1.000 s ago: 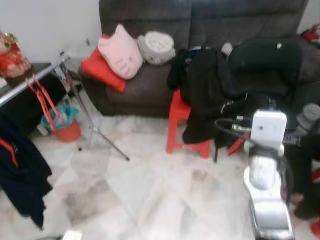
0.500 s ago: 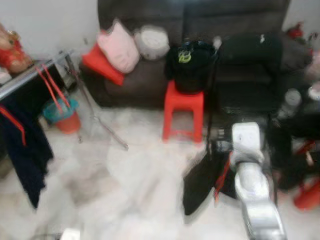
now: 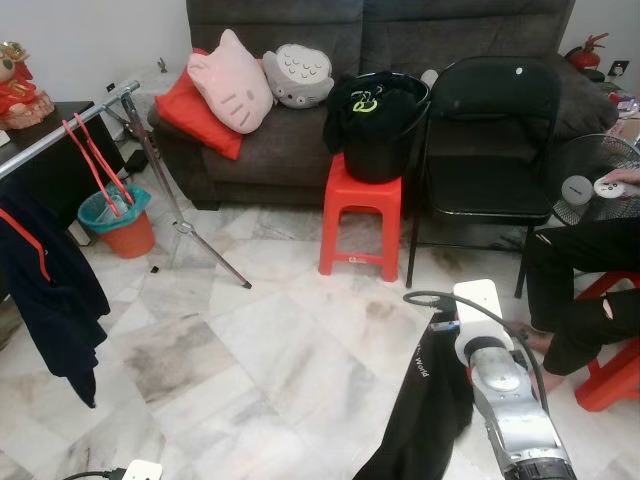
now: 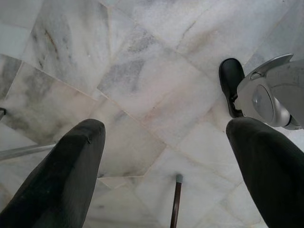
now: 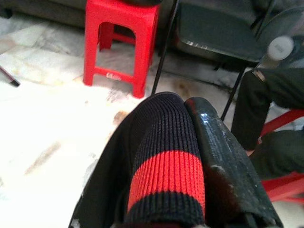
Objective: Hang hanger
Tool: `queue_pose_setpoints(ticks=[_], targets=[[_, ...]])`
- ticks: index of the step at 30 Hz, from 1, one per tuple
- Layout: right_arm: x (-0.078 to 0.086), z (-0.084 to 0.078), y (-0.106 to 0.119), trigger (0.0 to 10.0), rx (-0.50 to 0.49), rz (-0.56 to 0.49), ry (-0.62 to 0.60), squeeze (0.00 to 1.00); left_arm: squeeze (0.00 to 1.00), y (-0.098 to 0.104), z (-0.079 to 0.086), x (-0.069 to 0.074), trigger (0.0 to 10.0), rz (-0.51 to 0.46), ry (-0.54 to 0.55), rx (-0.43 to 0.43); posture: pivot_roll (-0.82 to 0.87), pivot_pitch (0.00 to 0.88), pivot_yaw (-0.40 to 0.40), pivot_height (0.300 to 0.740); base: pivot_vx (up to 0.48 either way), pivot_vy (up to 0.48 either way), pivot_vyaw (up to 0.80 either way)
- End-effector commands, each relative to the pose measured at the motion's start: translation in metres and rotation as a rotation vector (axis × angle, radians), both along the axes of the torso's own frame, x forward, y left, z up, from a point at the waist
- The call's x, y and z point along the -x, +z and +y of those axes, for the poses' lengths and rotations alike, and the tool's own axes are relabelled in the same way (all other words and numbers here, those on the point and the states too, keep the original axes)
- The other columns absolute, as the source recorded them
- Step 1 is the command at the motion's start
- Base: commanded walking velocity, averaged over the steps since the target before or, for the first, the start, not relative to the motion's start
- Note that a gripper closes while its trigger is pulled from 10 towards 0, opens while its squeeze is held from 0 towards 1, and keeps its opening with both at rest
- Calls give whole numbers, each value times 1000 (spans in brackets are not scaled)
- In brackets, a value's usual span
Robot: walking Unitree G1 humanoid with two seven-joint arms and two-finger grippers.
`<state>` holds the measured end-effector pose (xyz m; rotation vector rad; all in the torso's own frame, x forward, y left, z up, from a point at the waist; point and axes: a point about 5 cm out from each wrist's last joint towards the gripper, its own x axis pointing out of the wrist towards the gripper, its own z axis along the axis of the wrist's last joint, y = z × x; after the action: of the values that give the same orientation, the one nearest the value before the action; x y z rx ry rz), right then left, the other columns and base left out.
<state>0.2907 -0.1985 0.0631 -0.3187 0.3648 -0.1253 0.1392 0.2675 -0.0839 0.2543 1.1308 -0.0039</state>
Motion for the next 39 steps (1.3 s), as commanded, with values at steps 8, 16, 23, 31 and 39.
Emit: queue_pose_setpoints(ticks=[8, 16, 23, 31, 39], targets=[[-3, 1, 5, 10000, -22, -55, -2, 0, 0, 0, 4, 5, 10000, 9, 15, -7, -14, 0, 54, 740, 0, 0, 0], [0, 5, 2, 10000, -9, -76, -8, 0, 0, -1, 4, 8, 10000, 10, 19, -6, 1, 0, 50, 740, 0, 0, 300], [0, 14, 1, 10000, -6, -88, 3, 0, 0, 0, 9, 10, 10000, 18, 11, -20, 4, 0, 78, 740, 0, 0, 800], [2, 22, -6, 10000, -20, -85, -1, 0, 0, 1, 17, 13, 10000, 27, 11, -46, -5, 0, 111, 740, 0, 0, 800], [0, 13, -4, 10000, -3, -96, -8, 0, 0, 1, 14, 12, 10000, 14, 31, -35, -42, 0, 106, 740, 0, 0, 800]])
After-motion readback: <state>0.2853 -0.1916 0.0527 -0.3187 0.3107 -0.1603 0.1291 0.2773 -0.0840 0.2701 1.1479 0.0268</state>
